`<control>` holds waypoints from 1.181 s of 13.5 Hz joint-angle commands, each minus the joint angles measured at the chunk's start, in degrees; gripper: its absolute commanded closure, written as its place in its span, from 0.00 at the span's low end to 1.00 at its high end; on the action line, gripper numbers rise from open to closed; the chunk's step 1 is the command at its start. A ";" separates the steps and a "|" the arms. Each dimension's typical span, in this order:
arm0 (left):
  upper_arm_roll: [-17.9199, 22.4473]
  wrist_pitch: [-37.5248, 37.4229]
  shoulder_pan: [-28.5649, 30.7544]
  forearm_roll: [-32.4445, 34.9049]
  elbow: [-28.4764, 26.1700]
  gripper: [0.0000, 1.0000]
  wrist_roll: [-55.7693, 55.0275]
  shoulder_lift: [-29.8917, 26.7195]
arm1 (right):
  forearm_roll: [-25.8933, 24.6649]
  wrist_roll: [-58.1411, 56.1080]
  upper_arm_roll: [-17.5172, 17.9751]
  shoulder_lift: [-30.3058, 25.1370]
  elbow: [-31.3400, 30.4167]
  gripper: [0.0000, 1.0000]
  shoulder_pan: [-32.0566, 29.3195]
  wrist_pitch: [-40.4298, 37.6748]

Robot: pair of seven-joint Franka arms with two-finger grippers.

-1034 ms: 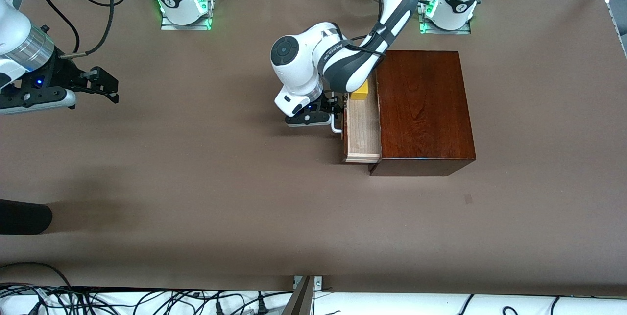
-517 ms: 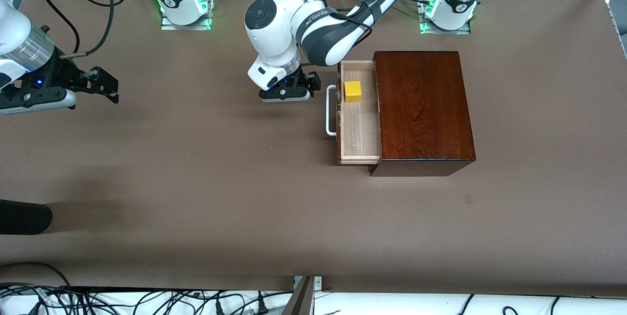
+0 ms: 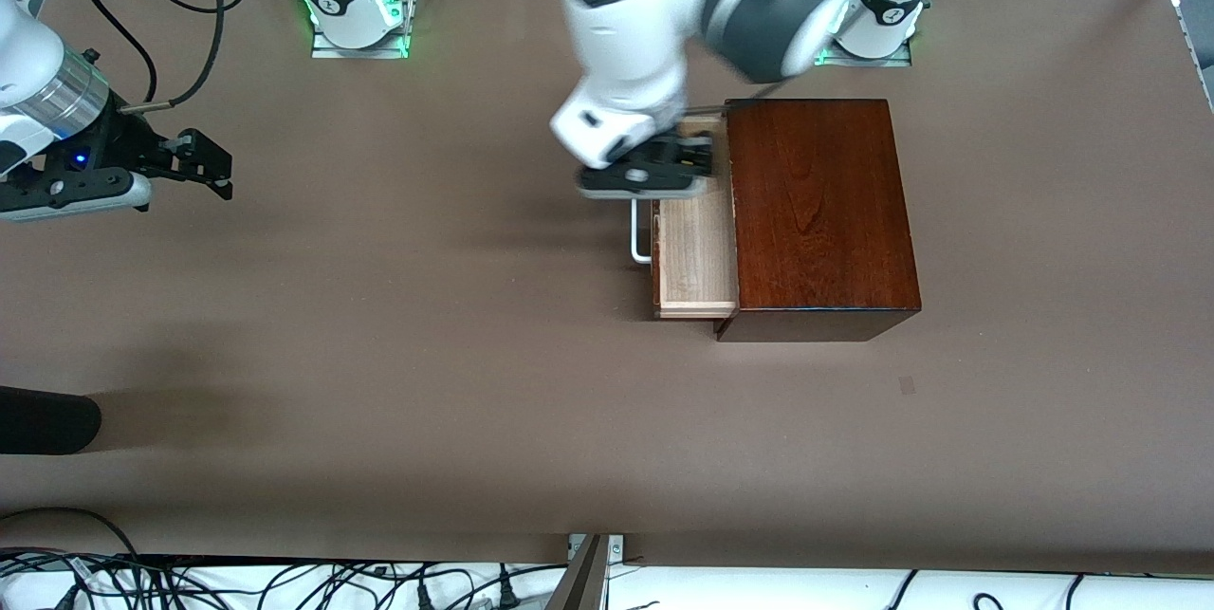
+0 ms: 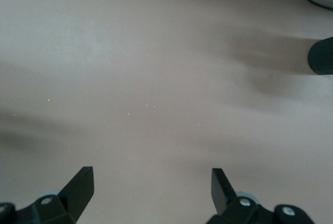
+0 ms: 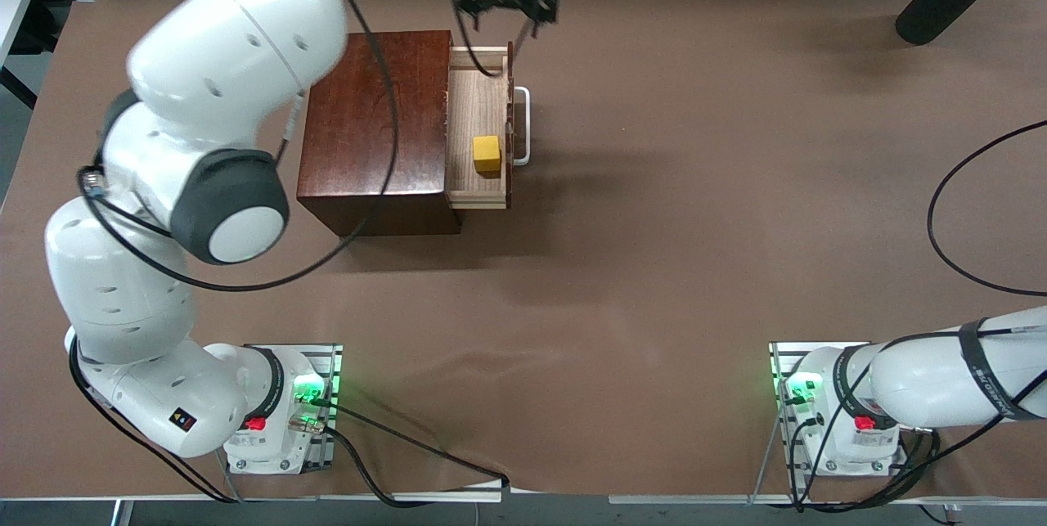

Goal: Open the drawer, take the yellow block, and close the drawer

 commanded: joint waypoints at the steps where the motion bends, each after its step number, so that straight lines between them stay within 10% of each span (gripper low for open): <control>1: -0.52 -3.02 6.37 -1.31 -2.00 0.00 8.23 -4.79 | -0.08 0.12 0.86 0.39 0.41 0.00 1.11 -0.45; 7: 0.18 -7.79 22.11 -9.47 -3.56 0.00 22.67 -10.85 | -0.17 -0.59 2.53 2.41 0.32 0.00 8.04 -0.54; 12: 8.61 10.91 22.92 -10.19 -29.82 0.00 25.93 -27.02 | 0.01 -0.33 3.06 6.89 0.41 0.00 21.56 -0.11; 16: 8.88 11.64 30.12 -18.26 -35.47 0.00 36.81 -29.49 | -0.08 -0.59 3.32 15.04 7.06 0.00 33.26 4.55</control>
